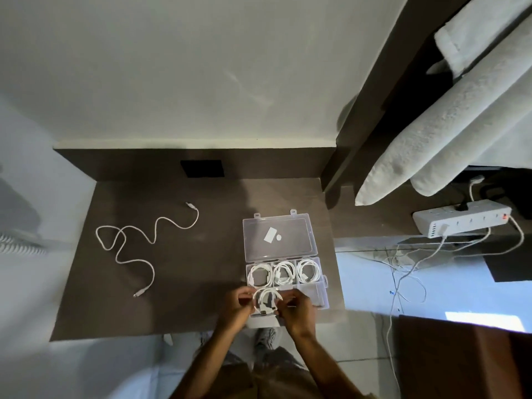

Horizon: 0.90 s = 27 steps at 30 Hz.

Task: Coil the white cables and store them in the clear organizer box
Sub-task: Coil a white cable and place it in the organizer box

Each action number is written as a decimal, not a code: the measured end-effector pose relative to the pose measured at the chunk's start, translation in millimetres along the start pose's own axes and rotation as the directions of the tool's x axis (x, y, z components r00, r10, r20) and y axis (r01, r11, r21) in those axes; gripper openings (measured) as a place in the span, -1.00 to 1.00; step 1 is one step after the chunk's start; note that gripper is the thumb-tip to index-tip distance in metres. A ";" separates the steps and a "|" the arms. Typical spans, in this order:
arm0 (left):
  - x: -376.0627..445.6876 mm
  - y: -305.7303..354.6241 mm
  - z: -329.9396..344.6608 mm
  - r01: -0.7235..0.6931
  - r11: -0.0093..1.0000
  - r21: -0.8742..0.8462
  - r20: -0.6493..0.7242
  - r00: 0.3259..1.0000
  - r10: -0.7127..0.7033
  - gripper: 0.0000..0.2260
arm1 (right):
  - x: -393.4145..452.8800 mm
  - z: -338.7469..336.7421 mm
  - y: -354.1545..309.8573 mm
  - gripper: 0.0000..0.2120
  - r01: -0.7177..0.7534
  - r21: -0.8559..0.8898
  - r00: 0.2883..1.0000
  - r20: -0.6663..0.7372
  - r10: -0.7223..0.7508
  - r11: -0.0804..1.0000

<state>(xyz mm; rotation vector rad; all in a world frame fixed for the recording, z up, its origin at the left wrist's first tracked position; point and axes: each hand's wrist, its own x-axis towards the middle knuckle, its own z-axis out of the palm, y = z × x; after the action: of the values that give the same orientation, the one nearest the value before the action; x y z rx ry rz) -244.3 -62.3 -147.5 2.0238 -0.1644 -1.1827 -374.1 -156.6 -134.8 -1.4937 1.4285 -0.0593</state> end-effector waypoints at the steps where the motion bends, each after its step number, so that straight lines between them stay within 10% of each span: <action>1: -2.8 -2.3 1.0 -0.023 0.998 0.063 -0.030 0.999 0.025 -0.75 | -0.5 2.3 2.0 -0.91 0.014 -0.021 1.000 -0.004 -0.015 1.000; 8: -17.3 -3.6 3.6 -0.145 0.921 0.361 -0.088 0.978 0.189 -0.75 | 0.0 12.1 7.0 -0.91 0.176 -0.173 0.984 0.039 -0.171 0.969; 27: -27.6 -29.4 14.5 -0.323 0.801 0.503 0.003 0.928 0.372 -0.69 | -6.6 8.7 27.4 -0.61 0.420 -0.399 0.905 0.246 -0.346 0.815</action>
<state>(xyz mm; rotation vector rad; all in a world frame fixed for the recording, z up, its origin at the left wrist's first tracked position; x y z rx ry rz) -278.7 -37.3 -152.2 2.3481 -0.8366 -0.8567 -390.0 -140.1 -153.3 -2.1055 1.0238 0.1500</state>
